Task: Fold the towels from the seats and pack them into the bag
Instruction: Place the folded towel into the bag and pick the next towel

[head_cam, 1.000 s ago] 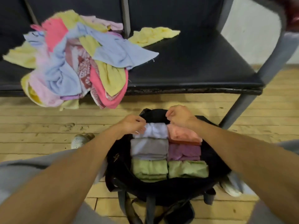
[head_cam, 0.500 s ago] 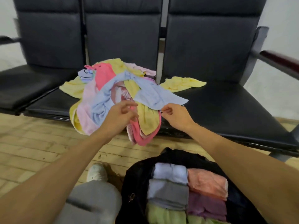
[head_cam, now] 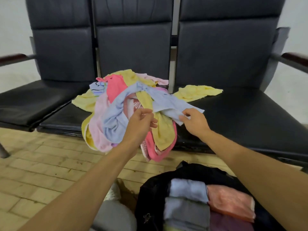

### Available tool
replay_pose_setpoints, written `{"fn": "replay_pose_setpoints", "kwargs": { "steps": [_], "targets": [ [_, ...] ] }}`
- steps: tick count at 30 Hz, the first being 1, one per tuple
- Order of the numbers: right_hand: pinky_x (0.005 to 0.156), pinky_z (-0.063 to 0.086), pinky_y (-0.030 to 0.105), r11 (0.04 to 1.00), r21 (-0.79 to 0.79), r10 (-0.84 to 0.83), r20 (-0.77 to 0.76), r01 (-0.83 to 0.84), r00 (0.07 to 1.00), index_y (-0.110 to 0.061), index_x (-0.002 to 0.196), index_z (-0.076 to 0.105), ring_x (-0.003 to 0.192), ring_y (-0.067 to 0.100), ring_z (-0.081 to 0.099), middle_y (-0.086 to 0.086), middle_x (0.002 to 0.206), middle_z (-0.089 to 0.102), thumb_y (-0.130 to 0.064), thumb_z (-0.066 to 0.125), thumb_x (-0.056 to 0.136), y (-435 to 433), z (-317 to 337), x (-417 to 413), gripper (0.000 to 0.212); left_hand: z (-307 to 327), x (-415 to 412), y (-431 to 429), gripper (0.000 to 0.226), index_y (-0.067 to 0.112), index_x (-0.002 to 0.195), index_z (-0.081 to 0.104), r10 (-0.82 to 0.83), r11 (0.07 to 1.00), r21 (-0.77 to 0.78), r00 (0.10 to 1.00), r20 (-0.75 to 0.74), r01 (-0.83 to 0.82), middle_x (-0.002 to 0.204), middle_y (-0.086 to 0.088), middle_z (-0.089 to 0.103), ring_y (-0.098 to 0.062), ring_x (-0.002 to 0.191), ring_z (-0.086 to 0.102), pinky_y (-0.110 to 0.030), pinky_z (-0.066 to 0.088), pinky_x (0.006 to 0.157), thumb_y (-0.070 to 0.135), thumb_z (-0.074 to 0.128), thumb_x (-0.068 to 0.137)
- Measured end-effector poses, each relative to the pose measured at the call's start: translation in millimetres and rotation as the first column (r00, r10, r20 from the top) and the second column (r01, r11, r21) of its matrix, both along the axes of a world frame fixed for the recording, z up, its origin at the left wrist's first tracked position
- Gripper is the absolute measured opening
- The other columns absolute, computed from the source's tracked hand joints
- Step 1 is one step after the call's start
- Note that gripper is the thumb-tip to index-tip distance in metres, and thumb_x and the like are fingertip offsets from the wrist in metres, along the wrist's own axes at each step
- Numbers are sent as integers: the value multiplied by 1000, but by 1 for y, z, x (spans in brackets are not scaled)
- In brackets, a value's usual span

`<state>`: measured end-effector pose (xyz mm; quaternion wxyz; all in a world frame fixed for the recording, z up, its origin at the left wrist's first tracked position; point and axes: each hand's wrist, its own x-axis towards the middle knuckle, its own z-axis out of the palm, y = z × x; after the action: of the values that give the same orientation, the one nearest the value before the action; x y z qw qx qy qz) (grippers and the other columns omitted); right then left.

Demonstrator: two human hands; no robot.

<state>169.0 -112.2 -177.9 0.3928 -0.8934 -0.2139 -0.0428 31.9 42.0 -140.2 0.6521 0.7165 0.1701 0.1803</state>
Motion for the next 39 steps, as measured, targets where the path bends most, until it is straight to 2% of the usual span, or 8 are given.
{"fn": "replay_pose_setpoints", "kwargs": {
  "steps": [4,10,16,20,25,31,35,39],
  "targets": [
    [82,50,36,944,326,18,-217,55,976,-11,89,58,87,19,54,10,91,58,-22,40,103,-42,20,-4,25,5,7,-22,22,13,119,42,-14,998,-61,1000,-2,14,99,-14,70,-28,90,69,-36,52,83,25,43,101],
    [69,35,31,874,475,43,-294,106,955,-18,67,47,77,18,45,4,76,49,-15,39,98,-109,37,-11,33,6,25,-64,27,13,125,40,-67,988,-144,997,-41,61,111,-11,65,-26,97,68,-41,52,93,26,45,101],
    [62,30,27,970,47,241,-134,-237,961,-17,64,38,64,10,35,-4,67,40,-17,40,102,-135,30,-24,38,-25,48,-99,38,7,128,50,-18,982,-188,992,-125,-6,114,-16,64,-24,97,64,-36,53,76,19,47,91],
    [64,33,30,776,-516,405,-33,-363,914,-29,81,50,70,9,43,-11,74,50,-35,41,102,-141,25,-31,24,-35,56,-101,41,12,118,57,173,965,-175,976,-128,-194,111,-11,67,-26,98,64,-40,53,75,21,49,79],
    [80,38,28,743,-560,343,-152,-367,927,-27,107,66,88,13,49,-9,100,60,-41,49,99,-171,35,-37,24,-37,55,-92,47,-5,126,49,217,944,-223,967,-130,-242,105,-17,58,-30,97,56,-32,48,73,15,55,84],
    [54,32,19,628,-704,225,-244,-332,943,-11,69,57,58,10,41,0,66,50,-43,49,98,-192,47,-38,43,-43,48,-93,29,3,126,52,113,895,-429,993,-47,-122,116,-11,62,-20,95,64,-27,55,77,10,48,98],
    [62,46,33,711,-665,181,-141,-229,973,-10,75,64,68,19,54,6,74,62,-35,54,94,-186,32,-36,33,-49,48,-97,32,2,127,55,138,878,-455,989,-61,-150,115,-14,66,-18,86,67,-22,54,64,5,51,96],
    [73,46,27,820,-550,205,27,-157,978,-23,98,62,89,17,56,-5,101,55,-27,51,97,-155,29,-41,12,-42,51,-99,26,1,120,59,143,879,-452,988,-52,-150,101,-12,67,-17,76,64,-27,55,67,3,52,95]
  ]
}}
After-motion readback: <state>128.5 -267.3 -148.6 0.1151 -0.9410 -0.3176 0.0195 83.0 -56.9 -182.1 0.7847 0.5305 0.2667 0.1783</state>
